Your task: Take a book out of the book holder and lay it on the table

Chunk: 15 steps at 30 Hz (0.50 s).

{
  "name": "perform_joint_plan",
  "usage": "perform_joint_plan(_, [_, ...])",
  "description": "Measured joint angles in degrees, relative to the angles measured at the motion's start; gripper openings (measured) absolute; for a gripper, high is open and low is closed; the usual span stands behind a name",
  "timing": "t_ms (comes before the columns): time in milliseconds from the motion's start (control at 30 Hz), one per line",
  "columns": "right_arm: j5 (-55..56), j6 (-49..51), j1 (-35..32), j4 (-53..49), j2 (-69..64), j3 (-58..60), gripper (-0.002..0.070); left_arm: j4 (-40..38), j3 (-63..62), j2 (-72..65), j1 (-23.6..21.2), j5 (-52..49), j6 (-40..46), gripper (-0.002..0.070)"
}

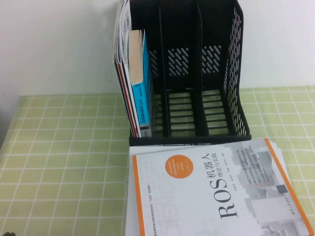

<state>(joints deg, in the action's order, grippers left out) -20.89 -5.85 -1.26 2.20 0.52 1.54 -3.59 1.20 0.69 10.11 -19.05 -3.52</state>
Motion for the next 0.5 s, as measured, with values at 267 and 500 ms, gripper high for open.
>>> perform_joint_plan(267, [0.0,0.0,0.0,0.0,0.0,0.0,-0.0001,-0.1,0.0,0.0,0.0,0.5,0.0,-0.0003])
perform_joint_plan(500, [0.5,0.0,0.0,0.5,0.0,0.0,-0.0001,-0.1,0.0,0.0,0.0,0.9,0.0,-0.0003])
